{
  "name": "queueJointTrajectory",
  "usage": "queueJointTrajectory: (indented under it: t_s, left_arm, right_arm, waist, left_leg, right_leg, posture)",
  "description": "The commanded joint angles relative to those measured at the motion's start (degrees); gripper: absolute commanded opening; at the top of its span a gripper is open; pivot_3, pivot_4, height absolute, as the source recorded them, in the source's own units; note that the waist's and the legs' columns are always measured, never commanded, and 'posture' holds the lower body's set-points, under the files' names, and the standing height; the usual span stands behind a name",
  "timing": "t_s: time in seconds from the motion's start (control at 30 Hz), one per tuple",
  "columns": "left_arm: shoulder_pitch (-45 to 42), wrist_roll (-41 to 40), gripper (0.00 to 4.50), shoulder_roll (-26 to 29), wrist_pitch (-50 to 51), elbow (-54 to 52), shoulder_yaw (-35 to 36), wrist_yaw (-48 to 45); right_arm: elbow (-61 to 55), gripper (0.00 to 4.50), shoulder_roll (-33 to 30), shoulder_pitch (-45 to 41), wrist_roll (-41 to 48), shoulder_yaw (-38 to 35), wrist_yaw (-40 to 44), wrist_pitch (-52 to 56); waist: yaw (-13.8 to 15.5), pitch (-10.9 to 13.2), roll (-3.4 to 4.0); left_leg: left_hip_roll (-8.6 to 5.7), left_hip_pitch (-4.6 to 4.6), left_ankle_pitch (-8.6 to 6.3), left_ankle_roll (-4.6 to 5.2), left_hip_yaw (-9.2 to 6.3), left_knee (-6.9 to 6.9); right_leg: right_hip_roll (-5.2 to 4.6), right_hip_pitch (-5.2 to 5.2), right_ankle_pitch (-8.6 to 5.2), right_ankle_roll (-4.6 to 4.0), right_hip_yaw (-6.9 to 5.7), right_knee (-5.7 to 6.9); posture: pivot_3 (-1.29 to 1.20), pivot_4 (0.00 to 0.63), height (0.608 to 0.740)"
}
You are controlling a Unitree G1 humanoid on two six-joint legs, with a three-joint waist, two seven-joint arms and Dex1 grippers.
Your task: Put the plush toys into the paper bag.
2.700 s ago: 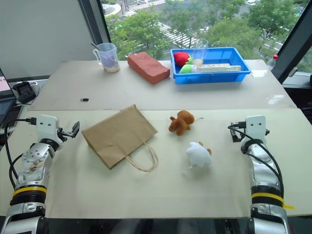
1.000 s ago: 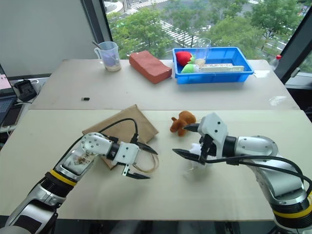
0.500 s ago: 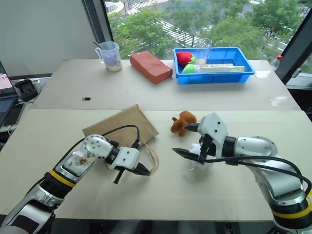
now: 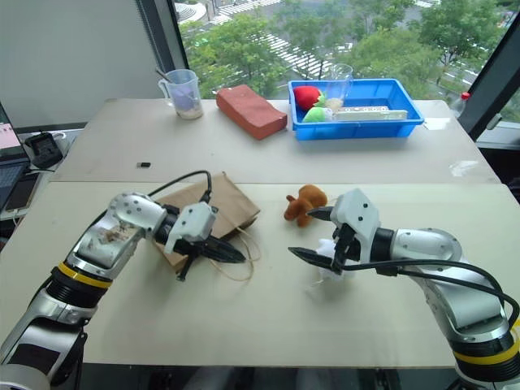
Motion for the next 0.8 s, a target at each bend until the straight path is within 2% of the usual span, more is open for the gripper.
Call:
queueJointTrajectory:
  t_s: [0.03, 0.4, 0.5, 0.8]
  left_arm:
    - [-1.95, -3.66, 0.09, 0.55, 2.87, -0.75, 3.73, -0.03]
    - [-7.28, -9.1, 0.09, -0.35, 7.52, 0.08, 9.51, 1.56]
    - [-8.97, -9.19, 0.0, -0.98, 7.38, 1.86, 10.36, 2.48]
    - [-10.05, -9.27, 0.0, -2.26, 6.27, 3.18, 10.76, 3.74]
  right_arm:
    - [-0.29, 4.5, -0.36, -0.51, -0.44, -0.95, 0.5, -1.92]
    - [-0.09, 4.5, 1.12, -1.83, 0.34, 1.34, 1.61, -0.84]
    - [0.53, 3.74, 3.46, -3.02, 3.08, 2.18, 1.41, 1.42]
    - [4.4, 0.58, 12.78, -7.97, 1.15, 8.57, -3.35, 1.96]
  waist:
    - [-0.07, 0.0, 0.0]
    - [-0.08, 0.01, -0.01]
    - [-0.12, 0.01, -0.01]
    - [-0.35, 0.01, -0.01]
  left_leg:
    - [0.0, 0.0, 0.0, 0.0, 0.0, 0.0]
    - [0.0, 0.0, 0.01, -0.02, 0.0, 0.02]
    - [0.01, 0.0, 0.01, -0.02, -0.01, 0.01]
    - [0.01, 0.0, 0.03, -0.05, -0.03, 0.01]
  right_leg:
    - [0.0, 0.0, 0.0, 0.0, 0.0, 0.0]
    - [0.0, -0.01, 0.0, 0.0, 0.0, 0.01]
    - [0.01, -0.02, 0.0, 0.0, 0.0, 0.02]
    - [0.02, -0.05, 0.0, -0.01, 0.01, 0.05]
  posture:
    - [0.0, 0.15, 0.74]
    - [0.0, 0.15, 0.74]
    - [0.0, 0.15, 0.74]
    - [0.0, 0.15, 0.74]
